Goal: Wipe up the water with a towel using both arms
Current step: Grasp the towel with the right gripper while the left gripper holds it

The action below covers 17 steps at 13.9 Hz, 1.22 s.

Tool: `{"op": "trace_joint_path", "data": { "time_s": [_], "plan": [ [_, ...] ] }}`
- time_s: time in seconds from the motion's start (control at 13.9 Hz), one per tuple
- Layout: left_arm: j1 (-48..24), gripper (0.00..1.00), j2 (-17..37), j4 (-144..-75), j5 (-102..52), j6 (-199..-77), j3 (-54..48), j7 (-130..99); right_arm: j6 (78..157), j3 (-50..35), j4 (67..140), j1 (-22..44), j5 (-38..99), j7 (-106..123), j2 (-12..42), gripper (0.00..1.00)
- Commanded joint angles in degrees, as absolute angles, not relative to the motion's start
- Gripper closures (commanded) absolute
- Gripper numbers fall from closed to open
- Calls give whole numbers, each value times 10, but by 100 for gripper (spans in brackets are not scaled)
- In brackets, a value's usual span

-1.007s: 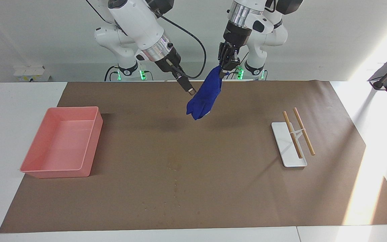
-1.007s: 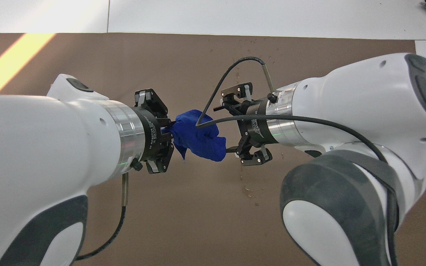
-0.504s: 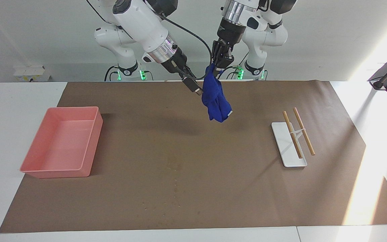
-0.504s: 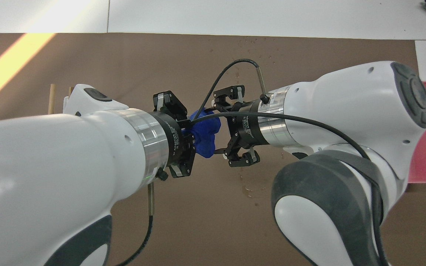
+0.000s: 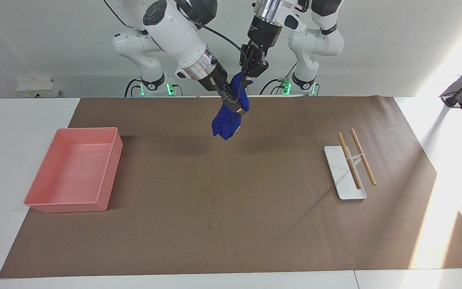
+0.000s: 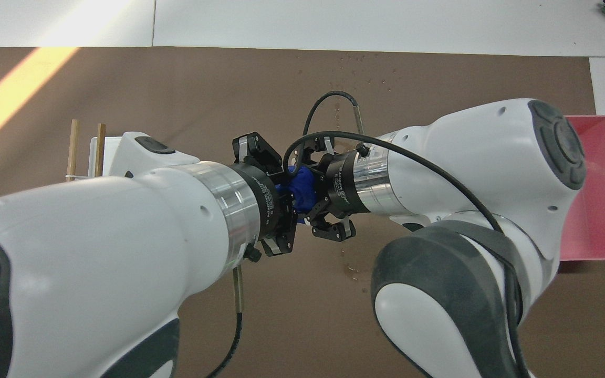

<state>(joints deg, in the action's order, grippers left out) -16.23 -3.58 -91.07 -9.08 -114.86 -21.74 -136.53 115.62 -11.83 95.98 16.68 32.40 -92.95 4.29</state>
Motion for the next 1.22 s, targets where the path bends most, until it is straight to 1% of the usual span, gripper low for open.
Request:
{"op": "trace_joint_path", "data": {
  "time_s": [0.0,0.14,0.5,0.65,0.72,0.86,0.94,1.15],
  "plan": [
    [-171,100,-28,-896,-93,-1158,-213,-1376,1170,-120,973,163,344,-935,35,95],
    [-170,100,-27,-896,-92,-1158,-212,-1371,1171,-120,973,163,344,-936,35,100],
    [-168,100,-28,-896,-91,-1159,-212,-1350,1170,-119,973,162,344,-937,35,100],
    [-165,41,-30,-898,-92,-1158,-212,-1317,1168,-119,973,160,344,-937,35,100],
    [-163,0,-32,-901,-91,-1153,-212,-1311,1167,-119,973,160,344,-938,35,100],
    [-161,0,-38,-910,-92,-1142,-206,-1265,1168,-119,972,160,344,-938,35,100],
    [-149,0,-41,-918,-92,-1125,-204,-1226,1168,-119,972,160,344,-938,35,100],
    [-82,0,-48,-927,-93,-1080,-203,-1089,1168,-119,972,160,343,-938,35,100]
  ]
}}
